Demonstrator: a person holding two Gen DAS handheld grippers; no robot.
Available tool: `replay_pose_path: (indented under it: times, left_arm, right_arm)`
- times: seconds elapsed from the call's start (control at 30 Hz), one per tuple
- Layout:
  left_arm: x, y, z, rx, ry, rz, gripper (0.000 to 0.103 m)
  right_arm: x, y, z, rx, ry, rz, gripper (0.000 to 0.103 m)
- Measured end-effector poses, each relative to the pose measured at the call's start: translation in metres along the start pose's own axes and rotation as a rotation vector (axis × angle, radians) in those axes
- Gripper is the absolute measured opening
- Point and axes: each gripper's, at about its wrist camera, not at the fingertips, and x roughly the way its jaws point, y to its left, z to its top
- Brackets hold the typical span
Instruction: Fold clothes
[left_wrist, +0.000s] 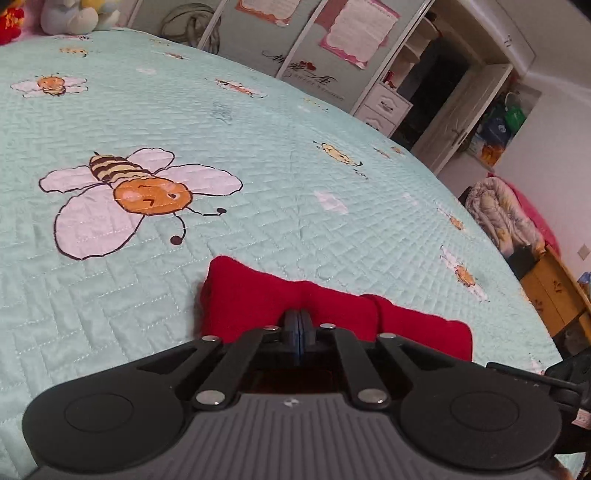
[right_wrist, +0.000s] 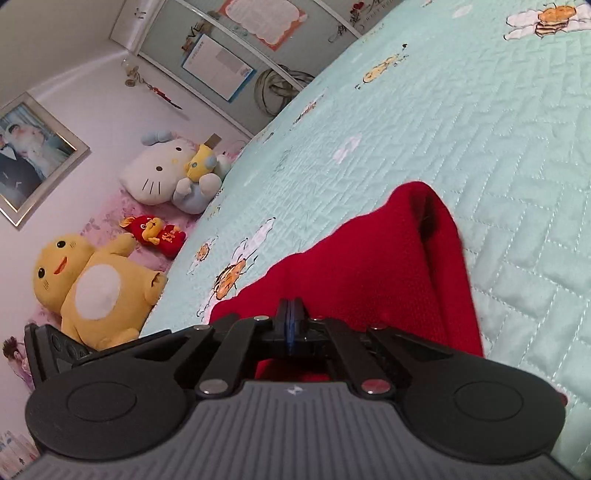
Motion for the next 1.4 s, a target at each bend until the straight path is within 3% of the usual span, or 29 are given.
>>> replay_pose_path:
  times: [0.17,0.3,0.4,0.43,0.47,0.57,0.6,0.73,0.9,1.07,1.13,1.3,1.37,1.4]
  left_arm:
    - [-0.005,0.001,0.006,-0.019,0.017,-0.012,0.006]
    - [-0.016,-0.008,0.016,-0.095,0.015,-0.01,0.003]
    - [-0.033,-0.027,0.025,-0.051,-0.051,-0.048,0.009]
    - [-0.031,-0.031,0.026,-0.021,-0.059,-0.052,0.02]
    - [-0.021,-0.03,0.027,-0.004,-0.04,-0.039,0.021]
    - [0.02,0.008,0.017,-0.122,0.049,-0.039,0.017]
    - [0.02,0.016,0.015,-0.158,0.034,-0.068,0.016]
    - [0.005,0.011,0.021,-0.17,0.033,-0.051,0.012]
    - [-0.038,0.033,0.029,-0.31,-0.145,-0.006,0.013]
    - [-0.018,0.05,0.034,-0.387,-0.008,-0.004,0.024]
    - [-0.013,0.05,0.035,-0.392,0.015,-0.016,0.034]
    - [-0.006,0.046,0.044,-0.402,0.03,-0.017,0.047]
    - [0.006,0.047,0.046,-0.376,0.083,0.018,0.045]
    - [0.01,0.05,0.046,-0.378,0.096,0.024,0.037]
  right_arm:
    - [-0.004,-0.002,0.001,-0.005,-0.004,0.006,0.0]
    - [-0.007,0.003,0.001,-0.028,-0.007,-0.006,0.0]
    - [-0.009,0.002,0.002,-0.033,-0.007,-0.008,0.0]
    - [-0.01,0.001,0.002,-0.032,-0.007,-0.006,0.0]
    - [-0.007,0.003,-0.001,-0.027,-0.007,-0.002,0.0]
    - [0.0,0.009,-0.006,-0.022,-0.008,-0.001,0.0]
    - [0.0,0.01,-0.006,-0.023,-0.009,-0.004,0.0]
    - [0.0,0.009,-0.007,-0.02,-0.011,0.006,0.0]
    - [0.0,0.01,-0.008,-0.013,-0.018,0.016,0.0]
    - [0.001,0.007,-0.008,0.002,-0.021,0.03,0.0]
    - [0.001,0.006,-0.008,0.009,-0.02,0.037,0.0]
    - [0.002,0.003,-0.008,0.029,-0.018,0.055,0.0]
    - [0.002,0.003,-0.008,0.028,-0.018,0.056,0.0]
    - [0.002,0.004,-0.008,0.028,-0.019,0.056,0.0]
